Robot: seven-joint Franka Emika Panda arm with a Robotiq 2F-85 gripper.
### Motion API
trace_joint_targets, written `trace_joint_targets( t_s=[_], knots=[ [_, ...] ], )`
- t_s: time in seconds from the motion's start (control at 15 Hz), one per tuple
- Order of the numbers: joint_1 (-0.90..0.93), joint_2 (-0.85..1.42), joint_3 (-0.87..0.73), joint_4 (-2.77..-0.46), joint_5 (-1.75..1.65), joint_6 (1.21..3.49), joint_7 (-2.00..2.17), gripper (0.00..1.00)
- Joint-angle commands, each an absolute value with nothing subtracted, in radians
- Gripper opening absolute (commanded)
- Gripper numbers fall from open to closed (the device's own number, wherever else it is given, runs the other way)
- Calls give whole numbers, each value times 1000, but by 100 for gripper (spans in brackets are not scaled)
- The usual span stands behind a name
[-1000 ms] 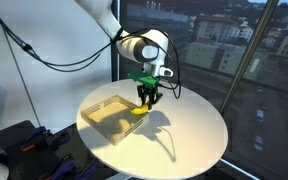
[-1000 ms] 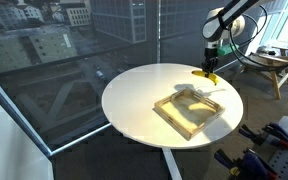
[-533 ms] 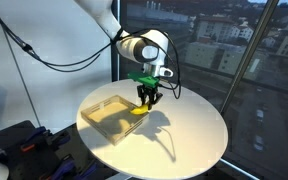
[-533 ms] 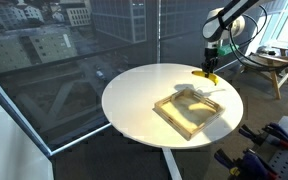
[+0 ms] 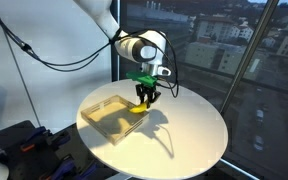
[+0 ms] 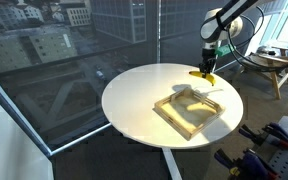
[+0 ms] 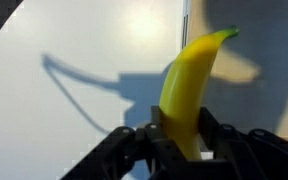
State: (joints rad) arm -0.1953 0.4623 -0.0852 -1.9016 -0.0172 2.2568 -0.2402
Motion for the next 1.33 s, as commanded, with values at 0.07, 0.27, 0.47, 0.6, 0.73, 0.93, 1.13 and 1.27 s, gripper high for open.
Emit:
trace_joint_targets(
  t_s=[0.07, 0.27, 0.47, 0.6, 0.73, 0.93, 1.13, 1.27],
  knots=[
    [-190, 423, -72, -1930, -18, 2287, -250, 16],
    [-187, 409, -65, -1943, -16, 2292, -255, 16],
    [-181, 378, -57, -1972, -14, 2293, -261, 16],
    [-175, 351, -52, -2000, -12, 2294, -267, 16],
    [-169, 326, -48, -2026, -13, 2294, -269, 16],
    [-161, 288, -41, -2066, -6, 2290, -276, 16],
    [-153, 259, -36, -2094, -1, 2283, -284, 16],
    [-149, 245, -33, -2107, 1, 2277, -289, 16]
  ],
)
